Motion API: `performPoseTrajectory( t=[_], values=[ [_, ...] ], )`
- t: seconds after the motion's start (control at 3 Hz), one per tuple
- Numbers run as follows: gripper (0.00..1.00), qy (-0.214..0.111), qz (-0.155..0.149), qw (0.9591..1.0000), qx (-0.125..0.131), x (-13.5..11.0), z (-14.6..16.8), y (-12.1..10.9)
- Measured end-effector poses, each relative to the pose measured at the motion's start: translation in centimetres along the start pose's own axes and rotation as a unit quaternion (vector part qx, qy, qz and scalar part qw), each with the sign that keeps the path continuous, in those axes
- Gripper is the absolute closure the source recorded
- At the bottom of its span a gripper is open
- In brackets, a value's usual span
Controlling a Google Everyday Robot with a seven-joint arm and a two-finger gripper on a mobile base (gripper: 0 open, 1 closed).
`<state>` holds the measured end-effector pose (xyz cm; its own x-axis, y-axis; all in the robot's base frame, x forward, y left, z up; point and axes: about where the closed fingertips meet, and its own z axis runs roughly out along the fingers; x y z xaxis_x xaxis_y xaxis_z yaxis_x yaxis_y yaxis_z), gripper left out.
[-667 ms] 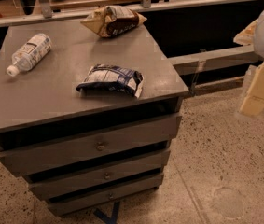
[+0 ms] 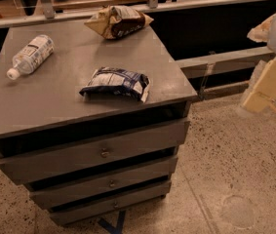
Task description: Move blue chip bag near brown chip bag
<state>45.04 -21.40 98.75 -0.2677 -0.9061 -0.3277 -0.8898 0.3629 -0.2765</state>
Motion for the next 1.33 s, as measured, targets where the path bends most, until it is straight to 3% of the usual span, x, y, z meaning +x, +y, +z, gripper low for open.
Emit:
performPoseTrajectory(
  t=[0.33, 0.67, 1.0, 1.33],
  values=[
    [0.0, -0.089, 0.076, 0.9929, 0.021, -0.8, 0.8, -1.5],
    [0.0, -0.186, 0.123, 0.9741, 0.037, -3.3, 1.7, -3.6],
    [0.0, -0.259, 0.141, 0.9549, 0.035, -7.2, 2.8, -5.0],
    [0.0, -0.281, 0.142, 0.9491, 0.017, -10.5, 4.2, -5.3]
  ],
)
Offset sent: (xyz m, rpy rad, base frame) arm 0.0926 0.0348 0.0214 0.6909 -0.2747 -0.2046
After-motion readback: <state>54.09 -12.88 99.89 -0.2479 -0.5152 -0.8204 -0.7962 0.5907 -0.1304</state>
